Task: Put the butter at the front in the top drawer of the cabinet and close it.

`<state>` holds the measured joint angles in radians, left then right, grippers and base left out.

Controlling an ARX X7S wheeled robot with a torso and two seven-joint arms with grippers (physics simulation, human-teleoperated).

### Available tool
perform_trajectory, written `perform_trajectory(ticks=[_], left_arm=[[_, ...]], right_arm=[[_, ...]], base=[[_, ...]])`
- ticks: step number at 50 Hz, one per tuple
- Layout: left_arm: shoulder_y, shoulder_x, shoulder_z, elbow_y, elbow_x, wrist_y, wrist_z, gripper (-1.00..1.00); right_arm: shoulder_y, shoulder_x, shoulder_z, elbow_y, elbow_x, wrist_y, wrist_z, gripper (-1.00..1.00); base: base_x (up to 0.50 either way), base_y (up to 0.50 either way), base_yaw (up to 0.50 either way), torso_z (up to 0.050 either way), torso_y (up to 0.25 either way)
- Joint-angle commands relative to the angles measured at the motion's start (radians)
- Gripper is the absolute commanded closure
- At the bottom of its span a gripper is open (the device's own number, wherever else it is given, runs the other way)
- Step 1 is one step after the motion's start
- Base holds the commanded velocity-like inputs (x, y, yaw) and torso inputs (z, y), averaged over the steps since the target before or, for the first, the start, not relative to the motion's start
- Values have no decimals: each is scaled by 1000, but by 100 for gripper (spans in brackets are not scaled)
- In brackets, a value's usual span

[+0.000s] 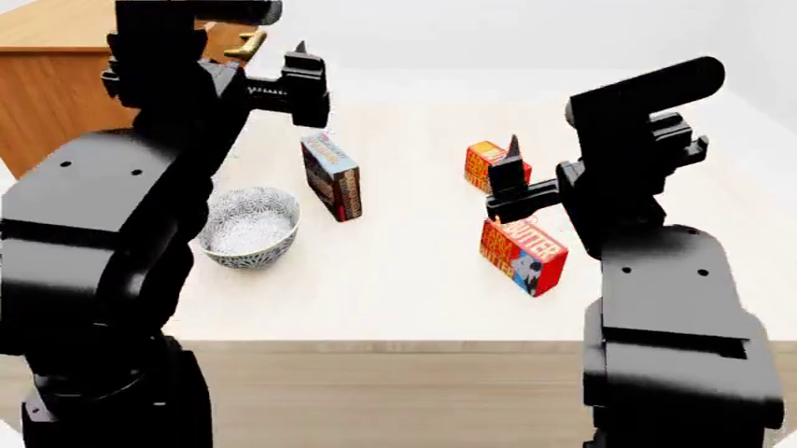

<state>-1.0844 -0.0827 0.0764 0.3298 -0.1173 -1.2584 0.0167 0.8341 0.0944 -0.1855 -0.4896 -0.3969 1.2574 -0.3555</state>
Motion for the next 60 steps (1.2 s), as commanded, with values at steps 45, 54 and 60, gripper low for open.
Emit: perform_trajectory(ticks=[45, 54, 60], left_arm=[[-823, 2, 146, -991, 7, 171, 80, -100], [-809, -5, 152, -964, -2, 155, 78, -100], [-805, -9, 162, -946, -6, 142, 81, -100]], right_arm=[[605, -94, 10, 281, -440, 313, -547, -100], [603, -94, 8, 279, -450, 313, -556, -100], [596, -94, -22, 274, -516, 313, -610, -100]], base=[[441, 0, 0, 0, 0], [500, 0, 0, 0, 0], [0, 0, 0, 0, 2]])
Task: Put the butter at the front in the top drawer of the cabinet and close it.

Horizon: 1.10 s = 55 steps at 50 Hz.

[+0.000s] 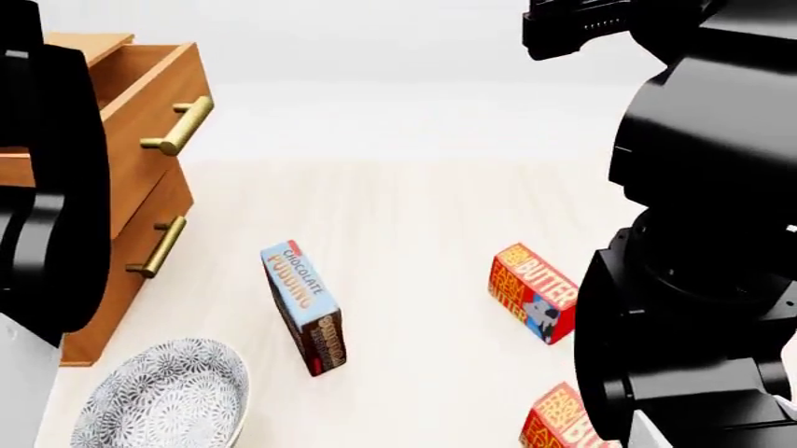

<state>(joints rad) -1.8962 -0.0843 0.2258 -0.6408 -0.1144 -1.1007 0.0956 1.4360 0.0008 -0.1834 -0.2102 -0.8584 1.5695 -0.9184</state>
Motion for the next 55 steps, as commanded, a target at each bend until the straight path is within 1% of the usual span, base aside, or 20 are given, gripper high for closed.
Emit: perform_trajectory(ticks=[1, 4, 7, 11, 13, 14, 15, 17, 19, 20, 22, 24, 27, 31, 35, 39, 44, 48, 51, 55], left_arm=[[10, -10, 18, 34, -10, -22, 6, -100], [23, -24, 75, 71, 1, -54, 29, -100], [35, -53, 171, 136, 13, -119, 74, -100], [-23, -98, 298, 146, -18, -301, 196, -100], [-85, -129, 395, 150, -52, -423, 282, -100], [-123, -141, 442, 128, -96, -469, 316, -100], [-180, -165, 542, 69, -228, -470, 295, -100], [-310, -227, 760, -21, -528, -470, 149, -100], [-385, -257, 892, -58, -828, -469, 102, -100], [-414, -263, 950, -74, -884, -468, 120, -100], [-443, -261, 1008, -123, -918, -466, 156, -100], [-448, -254, 1017, -178, -908, -446, 182, -100], [-444, -228, 994, -315, -876, -374, 208, -100], [-431, -213, 963, -413, -865, -309, 223, -100], [-413, -184, 962, -530, -837, -235, 254, -100], [-381, -152, 938, -663, -814, -151, 224, -100], [-316, -165, 830, -667, -797, -114, 111, -100], [-288, -173, 710, -667, -735, -98, 15, -100], [-274, -176, 595, -668, -649, -93, -50, -100], [-256, -163, 474, -668, -475, -99, -66, -100]], right_arm=[[-8, 0, -26, -7, -63, 1, -56, -100], [-14, -1, -23, -10, -81, 1, -80, -100], [-16, -1, -17, -16, -110, 1, -116, -100], [-20, -1, -17, -20, -174, 1, -184, -100], [-24, -1, -23, -19, -218, 1, -224, -100], [-25, -1, -24, -19, -233, 1, -238, -100], [-27, -1, -24, -19, -244, 1, -248, -100], [-34, 0, -27, -21, -253, 1, -256, -100], [-39, 0, -31, -22, -255, 1, -261, -100], [-40, -1, -32, -22, -256, 1, -264, -100], [-41, -1, -34, -25, -262, 1, -277, -100], [-46, -1, -35, -33, -279, 1, -301, -100], [-56, -1, -26, -44, -302, 1, -337, -100], [-69, -1, -18, -56, -315, 1, -364, -100], [-90, -1, -10, -67, -283, 1, -342, -100], [-111, -1, 9, -80, -191, 1, -268, -100], [-146, -1, 22, -91, -49, 1, -146, -100], [-159, -1, 26, -96, -5, 1, -109, -100], [-166, -1, 29, -96, 9, 1, -96, -100], [-174, -1, 30, -98, 30, 1, -73, -100]], base=[[0, 0, 0, 0, 0], [0, 0, 0, 0, 0], [0, 0, 0, 0, 0], [0, 0, 0, 0, 0], [0, 0, 0, 0, 0], [0, 0, 0, 0, 0], [0, 0, 0, 0, 0], [0, 0, 0, 0, 0], [0, 0, 0, 0, 0], [0, 0, 0, 0, 0], [0, 0, 0, 0, 0], [0, 0, 0, 0, 0], [0, 0, 0, 0, 0], [0, 0, 0, 0, 0], [0, 0, 0, 0, 0], [0, 0, 0, 0, 0], [0, 0, 0, 0, 0], [0, 0, 0, 0, 0], [0, 0, 0, 0, 0], [0, 0, 0, 0, 0]])
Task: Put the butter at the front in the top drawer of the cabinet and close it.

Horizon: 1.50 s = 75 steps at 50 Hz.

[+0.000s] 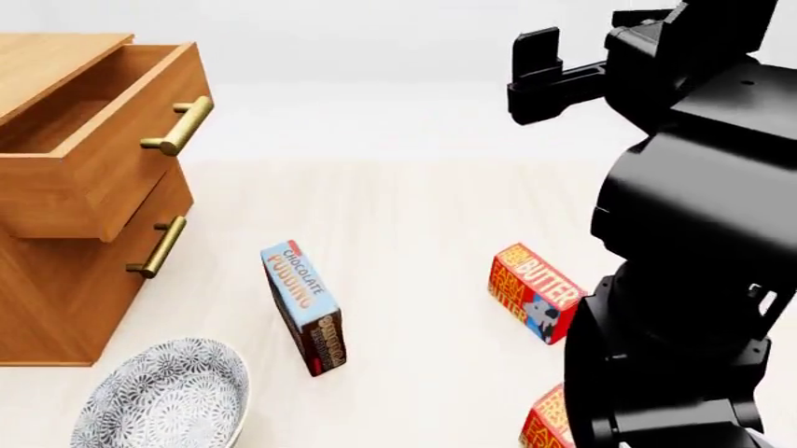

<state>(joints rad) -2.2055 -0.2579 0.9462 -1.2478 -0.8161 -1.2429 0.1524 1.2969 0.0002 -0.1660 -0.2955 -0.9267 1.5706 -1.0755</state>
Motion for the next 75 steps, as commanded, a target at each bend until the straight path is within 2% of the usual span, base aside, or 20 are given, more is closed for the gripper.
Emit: perform_trajectory(ticks=[1, 8, 13, 18, 34, 60, 75], left_arm=[[56, 16, -274, -61, 275, 43, -124, -100], [63, 60, -417, -61, 594, 16, -49, -100], [62, 68, -515, -61, 714, 4, -25, -100], [86, 79, -484, -61, 793, -15, 63, -100], [166, 90, -460, -61, 816, -37, 111, -100], [262, 61, -562, -61, 811, -14, 42, -100], [335, 52, -557, -61, 818, 9, 78, -100]], right_arm=[[-37, 0, 12, -14, 105, 0, 91, -100], [-56, 0, 21, -29, 169, 0, 148, -100], [-63, 0, 27, -34, 173, 0, 149, -100], [-68, 0, 27, -36, 169, 0, 145, -100], [-90, 0, 29, -51, 210, 0, 167, -100], [-119, 0, 35, -58, 207, 0, 155, -100], [-129, 0, 35, -59, 189, 0, 144, -100]], base=[[0, 0, 0, 0, 0], [0, 0, 0, 0, 0], [0, 0, 0, 0, 0], [0, 0, 0, 0, 0], [0, 0, 0, 0, 0], [0, 0, 0, 0, 0], [0, 0, 0, 0, 0]])
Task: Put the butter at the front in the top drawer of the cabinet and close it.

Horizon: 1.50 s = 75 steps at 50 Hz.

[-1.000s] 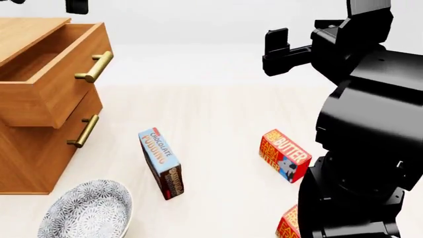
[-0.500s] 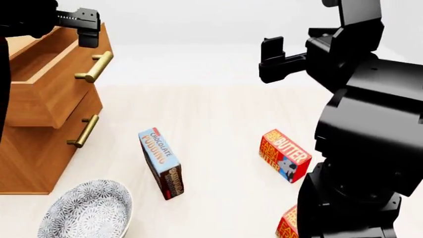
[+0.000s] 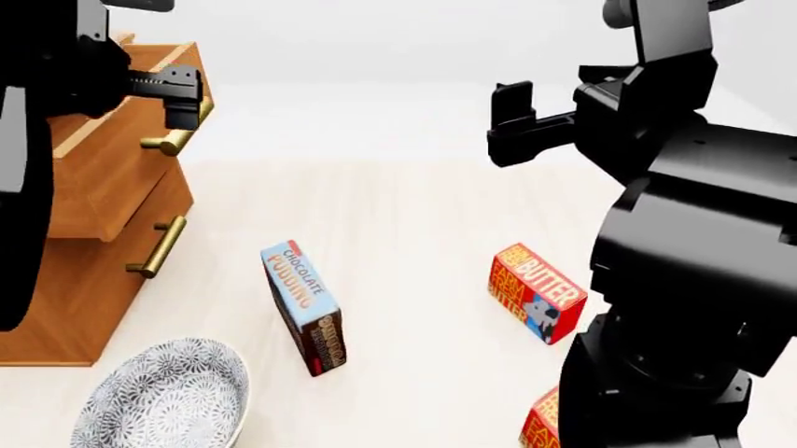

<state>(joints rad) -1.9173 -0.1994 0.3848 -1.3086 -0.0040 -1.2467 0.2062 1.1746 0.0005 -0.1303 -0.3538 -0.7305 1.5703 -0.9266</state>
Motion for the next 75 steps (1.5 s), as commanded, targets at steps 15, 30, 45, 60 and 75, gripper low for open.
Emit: perform_trajectory(ticks=[15, 30, 45, 60, 75], left_arm=[[55, 43, 356, 0, 15, 21, 544, -100], [3, 70, 289, 0, -18, 50, 595, -100], [17, 113, 227, 0, -17, 86, 656, -100], [58, 166, 172, 0, -15, 128, 698, -100], [7, 199, 405, 1, -358, 171, 660, -100]], right_arm=[[-3, 0, -4, -4, 28, 0, 17, -100], [-4, 0, -5, -11, -2, 0, -18, -100], [-12, 0, -5, -18, -4, 0, -20, -100], [-20, 0, 0, -21, -33, 0, -44, -100], [-23, 0, 5, -25, -31, 0, -51, -100]], base=[[0, 0, 0, 0, 0], [0, 0, 0, 0, 0], [0, 0, 0, 0, 0], [0, 0, 0, 0, 0], [1, -1, -2, 0, 0]])
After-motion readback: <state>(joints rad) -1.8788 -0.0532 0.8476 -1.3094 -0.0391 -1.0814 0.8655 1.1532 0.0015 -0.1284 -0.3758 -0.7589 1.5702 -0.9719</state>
